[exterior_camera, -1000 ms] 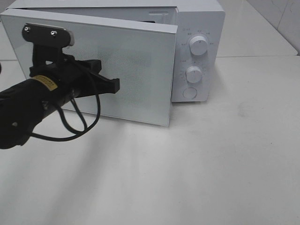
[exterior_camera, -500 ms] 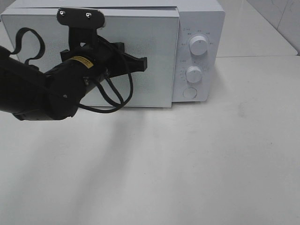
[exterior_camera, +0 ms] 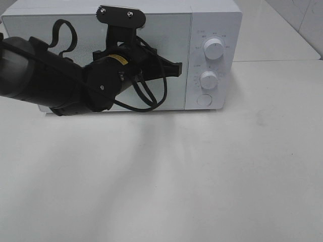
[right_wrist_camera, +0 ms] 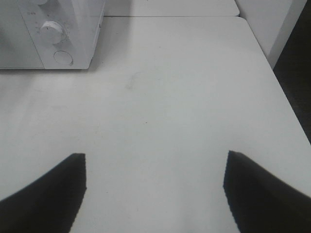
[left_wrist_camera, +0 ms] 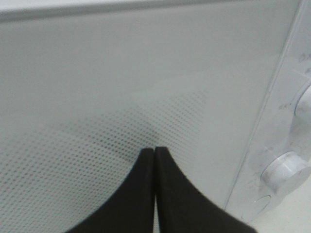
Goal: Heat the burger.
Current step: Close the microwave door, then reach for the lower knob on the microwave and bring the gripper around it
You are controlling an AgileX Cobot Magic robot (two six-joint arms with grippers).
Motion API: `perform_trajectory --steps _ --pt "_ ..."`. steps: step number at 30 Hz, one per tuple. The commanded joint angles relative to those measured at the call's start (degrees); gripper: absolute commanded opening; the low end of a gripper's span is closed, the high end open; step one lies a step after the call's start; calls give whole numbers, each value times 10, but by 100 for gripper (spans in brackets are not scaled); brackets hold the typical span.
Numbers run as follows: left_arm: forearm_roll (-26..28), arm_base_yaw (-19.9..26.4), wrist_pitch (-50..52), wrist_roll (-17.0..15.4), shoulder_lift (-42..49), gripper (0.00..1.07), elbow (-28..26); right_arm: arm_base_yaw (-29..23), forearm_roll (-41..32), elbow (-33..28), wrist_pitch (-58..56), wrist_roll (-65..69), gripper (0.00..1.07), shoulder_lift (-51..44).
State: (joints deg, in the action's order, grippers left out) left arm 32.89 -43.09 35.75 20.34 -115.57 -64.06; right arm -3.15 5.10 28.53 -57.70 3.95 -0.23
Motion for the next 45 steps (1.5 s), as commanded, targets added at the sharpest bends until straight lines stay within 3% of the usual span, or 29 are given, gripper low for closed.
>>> perform_trajectory --steps 1,8,15,16,17,18,19,20,21,22,23,24,27,29,32,35,40,44,45 --pt "29 15 41 3 -7 0 -22 4 1 -1 6 -2 76 -16" --pt "18 18 11 3 4 0 -18 4 1 -1 6 -2 76 -16" --pt "19 0 -62 2 55 1 28 4 1 -1 6 -2 76 -16" --pt "19 -7 -87 3 66 12 38 4 1 -1 6 -2 76 -16" --pt "19 -7 -87 3 66 12 38 4 1 -1 6 -2 76 -16" --pt "19 -11 -103 3 72 22 44 4 1 -1 6 -2 76 -16" --pt "19 -11 -103 3 72 22 44 4 1 -1 6 -2 76 -16" --pt "19 -15 -138 1 86 50 56 4 1 -1 6 -2 76 -16" --pt "19 -16 -157 1 92 64 61 4 1 -1 6 -2 76 -16" --pt "19 -16 -157 1 92 64 61 4 1 -1 6 -2 76 -16" --pt "25 -17 -194 1 103 97 70 4 1 -1 6 -2 76 -16" --pt "25 -17 -236 1 113 100 72 4 1 -1 6 -2 76 -16" --pt "23 -16 -258 1 118 99 72 4 1 -1 6 -2 76 -16" --pt "21 -15 -358 2 139 99 72 4 1 -1 6 -2 76 -16" --pt "17 -15 -388 3 146 99 72 4 1 -1 6 -2 76 -16" --pt "-25 -15 -533 3 183 99 72 4 1 -1 6 -2 76 -16" --pt "-52 -14 -641 0 212 99 72 4 1 -1 6 -2 76 -16" --pt "-72 -14 -700 -29 231 99 72 4 1 -1 6 -2 76 -16" --pt "-99 -14 -730 -68 243 99 72 4 1 -1 6 -2 76 -16"
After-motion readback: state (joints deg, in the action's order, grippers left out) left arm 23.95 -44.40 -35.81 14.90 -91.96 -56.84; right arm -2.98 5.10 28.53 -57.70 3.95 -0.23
